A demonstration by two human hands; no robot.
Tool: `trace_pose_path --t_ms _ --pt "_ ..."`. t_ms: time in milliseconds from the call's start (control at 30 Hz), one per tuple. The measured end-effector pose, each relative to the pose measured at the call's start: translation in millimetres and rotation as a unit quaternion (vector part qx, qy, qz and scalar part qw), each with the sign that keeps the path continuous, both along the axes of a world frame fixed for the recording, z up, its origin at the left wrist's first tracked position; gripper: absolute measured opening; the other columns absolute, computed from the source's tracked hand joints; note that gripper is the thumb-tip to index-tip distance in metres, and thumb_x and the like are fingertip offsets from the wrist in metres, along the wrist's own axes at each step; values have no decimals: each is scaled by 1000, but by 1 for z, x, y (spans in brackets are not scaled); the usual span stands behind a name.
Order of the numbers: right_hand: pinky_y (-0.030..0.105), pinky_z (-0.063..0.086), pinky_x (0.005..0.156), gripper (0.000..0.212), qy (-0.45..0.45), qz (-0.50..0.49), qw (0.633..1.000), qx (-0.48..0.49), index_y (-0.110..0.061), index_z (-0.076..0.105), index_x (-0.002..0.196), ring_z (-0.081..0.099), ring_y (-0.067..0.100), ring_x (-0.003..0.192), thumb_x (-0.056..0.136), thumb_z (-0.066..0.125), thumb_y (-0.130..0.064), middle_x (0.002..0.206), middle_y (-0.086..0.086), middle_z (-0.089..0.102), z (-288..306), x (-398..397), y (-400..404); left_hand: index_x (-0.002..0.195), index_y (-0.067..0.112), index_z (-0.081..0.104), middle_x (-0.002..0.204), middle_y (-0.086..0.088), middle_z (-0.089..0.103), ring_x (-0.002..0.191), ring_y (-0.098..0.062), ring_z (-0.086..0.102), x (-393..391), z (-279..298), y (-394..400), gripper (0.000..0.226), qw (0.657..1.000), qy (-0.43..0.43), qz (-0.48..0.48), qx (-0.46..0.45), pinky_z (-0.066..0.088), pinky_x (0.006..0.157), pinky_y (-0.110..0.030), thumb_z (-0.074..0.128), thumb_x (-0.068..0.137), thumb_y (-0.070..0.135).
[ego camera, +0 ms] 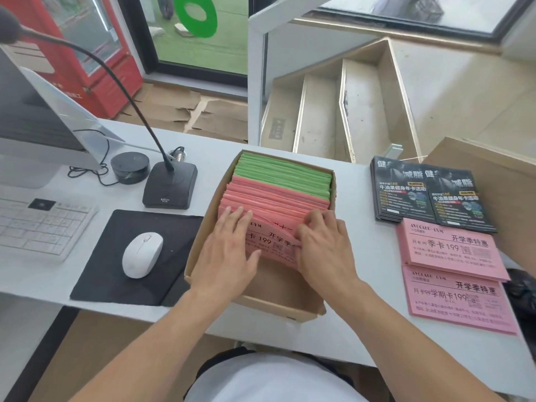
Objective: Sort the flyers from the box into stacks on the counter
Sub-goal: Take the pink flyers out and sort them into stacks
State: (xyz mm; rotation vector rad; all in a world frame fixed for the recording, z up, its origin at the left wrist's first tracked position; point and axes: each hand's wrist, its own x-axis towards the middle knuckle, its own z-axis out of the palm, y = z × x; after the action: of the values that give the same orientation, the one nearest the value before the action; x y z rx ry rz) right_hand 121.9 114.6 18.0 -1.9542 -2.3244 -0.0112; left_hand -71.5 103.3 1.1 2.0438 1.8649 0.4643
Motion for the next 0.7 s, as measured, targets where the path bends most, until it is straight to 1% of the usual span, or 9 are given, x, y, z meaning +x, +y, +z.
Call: trace_pose_path --t_ms 100,200,333,433,533,567,633,667,700 --pt "41 39 97 16 -19 5 1000 11 -27 79 94 45 30 119 79 73 -27 120 2 60 -2 -4 -9 161 26 19 169 8 12 156 -10 -1 0 0 -1 78 1000 -5 -2 -3 16 127 -35 62 97 39" --pt "40 36 99 22 33 21 998 40 -27 79 94 45 30 126 74 76 -19 127 0 63 -1 -4 -17 159 28 21 169 8 11 156 -9 -3 0 -2 -1 71 1000 -25 4 0 12 127 -33 59 99 26" --pt "35 49 90 23 151 14 988 41 -28 74 106 62 18 102 87 67 -15 109 -10 72 10 -6 -26 158 22 27 169 3 16 157 -11 -2 -3 0 0 70 997 -65 18 36 11 128 -40 60 97 20" --pt "32 56 72 25 223 -2 973 52 -31 72 108 68 13 88 90 68 -13 106 -16 74 24 1 -32 161 19 18 170 7 9 156 -9 -4 -6 10 -2 85 988 -117 25 102 13 128 -45 70 93 26" --pt "33 57 71 21 296 -8 954 41 -30 72 107 69 11 89 93 70 -14 103 -17 74 43 17 -34 161 34 1 164 28 -6 154 0 -4 -17 34 -4 111 963 -240 50 113 14 124 -37 81 85 30" --pt "29 56 69 19 350 -21 936 19 -30 72 105 69 8 90 94 70 -15 100 -18 74 52 25 -35 160 37 -3 164 29 1 152 6 5 -20 47 -4 119 950 -290 56 99 18 122 -29 85 81 28" --pt "18 51 66 22 456 -39 888 -39 -30 74 100 68 3 88 94 68 -10 93 -19 75 73 44 -33 160 37 1 156 24 38 135 20 35 -26 74 -2 123 923 -379 50 32 30 107 -4 89 75 20" --pt "16 49 66 25 478 -31 875 -65 -31 74 97 68 2 86 94 68 -7 91 -19 75 83 55 -31 160 35 12 139 24 59 123 19 49 -27 87 -1 116 913 -407 33 -12 38 97 0 88 74 16" --pt "16 49 67 26 480 -18 872 -93 -31 74 96 68 2 84 93 68 -5 90 -17 75 91 69 -30 155 34 29 120 21 71 113 13 61 -25 95 0 100 903 -425 3 -56 47 93 -6 86 75 13"
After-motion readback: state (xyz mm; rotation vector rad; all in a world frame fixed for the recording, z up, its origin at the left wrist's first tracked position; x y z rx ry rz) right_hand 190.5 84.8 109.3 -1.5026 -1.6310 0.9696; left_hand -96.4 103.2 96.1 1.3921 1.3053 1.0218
